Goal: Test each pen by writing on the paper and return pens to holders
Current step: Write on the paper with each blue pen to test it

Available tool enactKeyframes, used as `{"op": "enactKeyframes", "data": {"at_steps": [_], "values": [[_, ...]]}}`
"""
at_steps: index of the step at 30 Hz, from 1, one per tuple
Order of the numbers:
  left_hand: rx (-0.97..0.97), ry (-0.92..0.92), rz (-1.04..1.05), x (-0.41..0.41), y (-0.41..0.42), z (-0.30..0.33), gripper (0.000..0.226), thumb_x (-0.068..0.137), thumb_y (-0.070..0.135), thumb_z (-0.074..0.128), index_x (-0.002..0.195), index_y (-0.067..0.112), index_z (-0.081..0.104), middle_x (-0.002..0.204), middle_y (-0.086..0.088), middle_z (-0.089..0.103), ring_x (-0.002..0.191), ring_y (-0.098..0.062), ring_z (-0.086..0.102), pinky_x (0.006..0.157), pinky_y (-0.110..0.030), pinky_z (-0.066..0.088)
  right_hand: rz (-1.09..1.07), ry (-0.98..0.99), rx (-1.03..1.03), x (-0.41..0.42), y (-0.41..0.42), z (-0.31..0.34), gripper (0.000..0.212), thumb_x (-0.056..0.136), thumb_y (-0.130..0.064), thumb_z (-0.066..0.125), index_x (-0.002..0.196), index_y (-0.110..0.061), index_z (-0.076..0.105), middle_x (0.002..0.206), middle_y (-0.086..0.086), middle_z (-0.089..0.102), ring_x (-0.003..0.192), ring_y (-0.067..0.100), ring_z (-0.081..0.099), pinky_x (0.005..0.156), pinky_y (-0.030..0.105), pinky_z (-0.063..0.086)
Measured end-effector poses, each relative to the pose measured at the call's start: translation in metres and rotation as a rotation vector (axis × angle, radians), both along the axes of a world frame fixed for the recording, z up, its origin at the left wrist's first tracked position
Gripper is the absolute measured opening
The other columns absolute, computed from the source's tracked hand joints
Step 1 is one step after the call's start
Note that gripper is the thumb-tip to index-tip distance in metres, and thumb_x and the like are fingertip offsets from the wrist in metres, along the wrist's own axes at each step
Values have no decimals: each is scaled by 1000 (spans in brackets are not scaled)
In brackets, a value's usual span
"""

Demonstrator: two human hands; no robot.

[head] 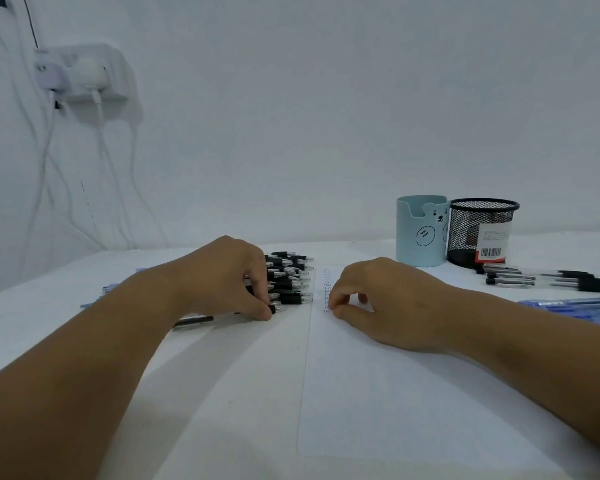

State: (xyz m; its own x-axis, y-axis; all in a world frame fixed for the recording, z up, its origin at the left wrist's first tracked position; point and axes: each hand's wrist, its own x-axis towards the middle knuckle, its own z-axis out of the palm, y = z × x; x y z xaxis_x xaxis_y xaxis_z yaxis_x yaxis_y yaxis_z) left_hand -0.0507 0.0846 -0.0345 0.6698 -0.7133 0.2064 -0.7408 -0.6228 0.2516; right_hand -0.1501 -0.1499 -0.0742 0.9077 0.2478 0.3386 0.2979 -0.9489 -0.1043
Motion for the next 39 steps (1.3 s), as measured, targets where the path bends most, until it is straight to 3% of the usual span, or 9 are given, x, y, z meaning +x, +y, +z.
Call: {"op": "enactKeyframes", "data": {"at_steps": [3, 5, 7, 11, 17, 21, 25, 31, 39], "values": [[-37, -15, -10, -5, -1, 1, 12, 73, 21, 84, 67, 28, 77, 84, 13, 65, 83, -7, 61, 74, -29, 51, -4, 2, -5, 0, 0, 0, 20, 99, -39, 51, 104, -32, 70, 103, -18, 63, 84, -11, 47, 71, 10, 34], [-181, -17, -12, -8, -1, 4, 14, 77, 19, 81, 68, 28, 74, 82, 10, 68, 71, -4, 63, 65, -23, 48, -1, -1, 0, 0, 0, 1, 20, 99, -39, 52, 104, -32, 70, 102, -19, 63, 83, -11, 47, 70, 7, 33], [-375, -1, -1, -13, -4, 7, 13, 82, 18, 78, 72, 25, 73, 77, 7, 71, 59, -1, 61, 59, -15, 46, 2, -2, 4, 0, -1, 0, 19, 99, -39, 53, 104, -33, 70, 101, -20, 62, 83, -12, 47, 70, 7, 33], [-912, 190, -3, -18, -14, 10, 7, 91, 8, 70, 84, 7, 70, 79, -7, 76, 58, -14, 62, 48, -22, 47, -23, -82, 58, 2, -3, -1, 16, 96, -41, 57, 105, -35, 69, 94, -24, 63, 84, -10, 51, 71, 14, 36], [-1352, 666, -58, -19, -30, 2, 22, 95, 4, 64, 117, 8, 60, 89, -10, 75, 76, -26, 74, 65, -24, 58, 71, 31, 761, 3, 6, -2, 16, 94, -43, 65, 94, -27, 72, 79, -9, 71, 68, 12, 57, 62, 29, 44], [-1285, 692, -59, -14, -34, -7, 15, 89, 8, 71, 101, 4, 62, 83, -8, 75, 86, -30, 76, 73, -26, 61, 102, 41, 1249, 0, 8, 10, 13, 101, -17, 58, 105, -9, 67, 79, 10, 72, 66, 25, 62, 56, 30, 47], [-974, 494, -41, -12, -29, -12, 28, 70, 27, 79, 83, 5, 69, 80, -14, 75, 74, -21, 70, 67, -26, 59, 118, 134, 1641, -2, 1, 25, 16, 100, -20, 56, 106, -8, 66, 84, 7, 71, 66, 21, 68, 58, 25, 56], [-740, 456, -46, -17, -31, -14, 29, 73, 24, 83, 82, 1, 67, 72, -15, 74, 63, -18, 68, 57, -27, 55, 126, 275, 1839, -3, -5, 28, 50, 107, -43, 36, 108, -7, 71, 83, 10, 74, 65, 24, 71, 55, 26, 57], [-774, 437, -48, -15, -27, -16, 20, 76, 10, 83, 72, 0, 67, 68, -7, 74, 64, -14, 69, 58, -23, 56, 141, 277, 1833, -3, -6, 26, 34, 104, -28, 44, 104, -6, 71, 80, 14, 73, 68, 25, 73, 59, 27, 60]]}}
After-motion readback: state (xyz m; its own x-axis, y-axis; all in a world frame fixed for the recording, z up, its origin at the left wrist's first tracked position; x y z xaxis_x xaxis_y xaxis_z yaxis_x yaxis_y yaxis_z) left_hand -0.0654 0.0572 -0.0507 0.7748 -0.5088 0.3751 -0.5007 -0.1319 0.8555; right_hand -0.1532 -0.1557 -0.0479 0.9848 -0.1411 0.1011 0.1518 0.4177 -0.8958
